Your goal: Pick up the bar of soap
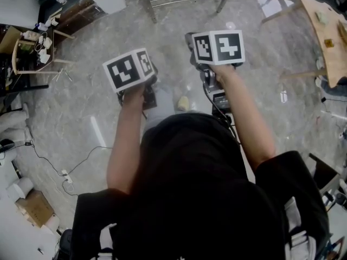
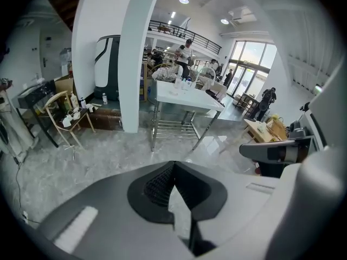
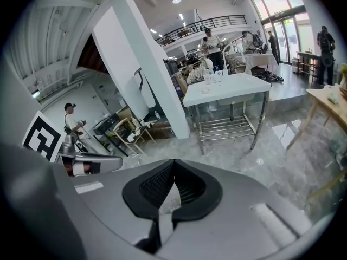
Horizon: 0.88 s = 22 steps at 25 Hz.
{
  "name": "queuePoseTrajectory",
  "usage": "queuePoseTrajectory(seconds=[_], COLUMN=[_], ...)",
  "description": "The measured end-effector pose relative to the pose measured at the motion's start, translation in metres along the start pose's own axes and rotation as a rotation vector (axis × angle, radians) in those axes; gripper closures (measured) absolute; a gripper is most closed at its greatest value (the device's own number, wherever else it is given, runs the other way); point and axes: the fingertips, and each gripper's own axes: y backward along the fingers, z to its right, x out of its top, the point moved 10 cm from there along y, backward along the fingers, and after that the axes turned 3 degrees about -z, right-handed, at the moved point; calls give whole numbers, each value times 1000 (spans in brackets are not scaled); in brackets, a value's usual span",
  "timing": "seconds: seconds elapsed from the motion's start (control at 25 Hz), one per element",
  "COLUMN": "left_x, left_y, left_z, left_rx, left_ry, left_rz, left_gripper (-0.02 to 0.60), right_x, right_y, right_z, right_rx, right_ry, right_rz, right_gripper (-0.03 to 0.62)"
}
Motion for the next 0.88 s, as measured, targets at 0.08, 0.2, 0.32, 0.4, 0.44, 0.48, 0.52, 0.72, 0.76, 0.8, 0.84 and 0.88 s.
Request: queuePoseTrajectory(seconds=[0.08, 0.2, 0.32, 0.4, 0.44, 0.48, 0.52, 0.72, 0.76, 0.8, 0.84, 0.88], left_x=[4, 12, 24, 34, 39, 43, 47, 75, 82, 87, 93, 98], left_y=[-1, -7, -16, -24, -28, -33, -37, -61, -66, -71, -76, -81], left_z=[-3, -6, -9, -10, -11, -11, -11, -16, -17, -18, -19, -19], left_rx=[-7, -18, -25, -28, -29, -29, -29, -25, -26, -27, -28, -28], left_ry=[4, 9, 3, -8, -13, -17, -18, -20, -21, -21, -21, -21], left_rz=[4, 4, -8, -17, -21, -25, -29, -55, -58, -61, -64, -67], left_gripper=[583, 583, 583, 583, 583, 583, 583, 583, 583, 583, 583, 583], right_x=[4, 12, 23, 31, 34, 38, 41, 65, 71, 75, 80, 84], right_y=[-3, -8, -14, -21, -24, -27, -30, -55, -61, -66, -71, -76], right_z=[-2, 0, 4, 8, 11, 14, 16, 26, 26, 27, 28, 30], right_rx=[-7, -7, -8, 14, 35, 56, 72, 59, 53, 49, 47, 48], right_ry=[8, 8, -11, -30, -46, -61, -73, -88, -86, -83, -80, -79], right_rz=[0, 0, 3, 11, 18, 23, 24, -1, -7, -13, -19, -26], right_gripper=[579, 579, 579, 579, 579, 580, 580, 580, 580, 580, 579, 579])
